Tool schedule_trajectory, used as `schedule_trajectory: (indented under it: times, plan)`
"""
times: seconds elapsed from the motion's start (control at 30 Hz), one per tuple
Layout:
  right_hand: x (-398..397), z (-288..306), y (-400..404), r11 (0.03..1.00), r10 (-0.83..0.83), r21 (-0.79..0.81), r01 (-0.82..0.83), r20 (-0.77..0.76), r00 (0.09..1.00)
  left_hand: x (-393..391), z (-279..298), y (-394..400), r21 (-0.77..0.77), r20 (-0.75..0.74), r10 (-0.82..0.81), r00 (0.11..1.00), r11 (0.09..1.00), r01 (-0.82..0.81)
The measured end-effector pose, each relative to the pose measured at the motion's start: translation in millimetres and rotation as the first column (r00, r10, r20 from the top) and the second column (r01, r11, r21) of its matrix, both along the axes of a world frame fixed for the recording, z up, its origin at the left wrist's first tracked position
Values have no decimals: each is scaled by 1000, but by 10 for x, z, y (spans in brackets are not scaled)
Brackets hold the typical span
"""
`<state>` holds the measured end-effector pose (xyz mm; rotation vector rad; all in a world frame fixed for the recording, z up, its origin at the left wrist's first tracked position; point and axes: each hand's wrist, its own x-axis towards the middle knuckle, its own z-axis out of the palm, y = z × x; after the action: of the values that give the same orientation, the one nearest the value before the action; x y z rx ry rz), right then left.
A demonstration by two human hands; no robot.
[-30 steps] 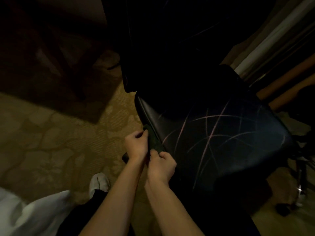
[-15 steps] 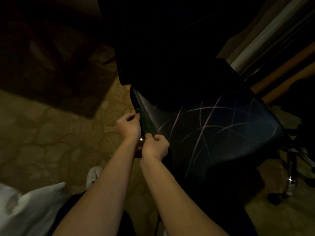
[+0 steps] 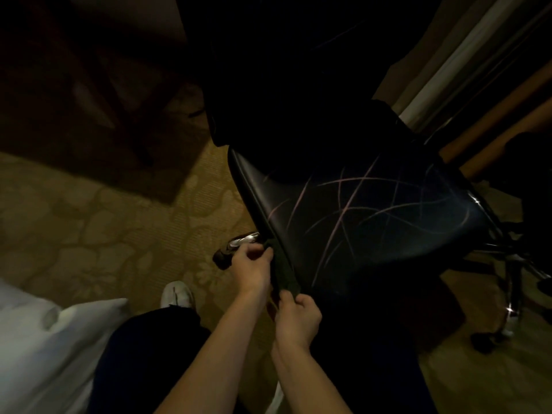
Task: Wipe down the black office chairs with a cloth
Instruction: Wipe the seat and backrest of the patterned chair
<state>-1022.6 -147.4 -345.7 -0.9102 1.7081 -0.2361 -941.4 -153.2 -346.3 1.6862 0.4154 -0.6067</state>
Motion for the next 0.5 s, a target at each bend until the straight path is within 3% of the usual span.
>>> schedule_trajectory:
  times: [0.23,0.37,0.5]
  plan:
    - [412,140,-3,993,-119,31,116,191,974,372,38,-24,-52,-19,45,999,998,-46]
    - [850,149,-88,988,-145,-11,151,220,965,760,12,-139,-94,-37,75,997,992,-78]
    - [734,82,-158,988,-156,36,152,179,971,657,-21,-145,-63,-42,48,998,997,-50]
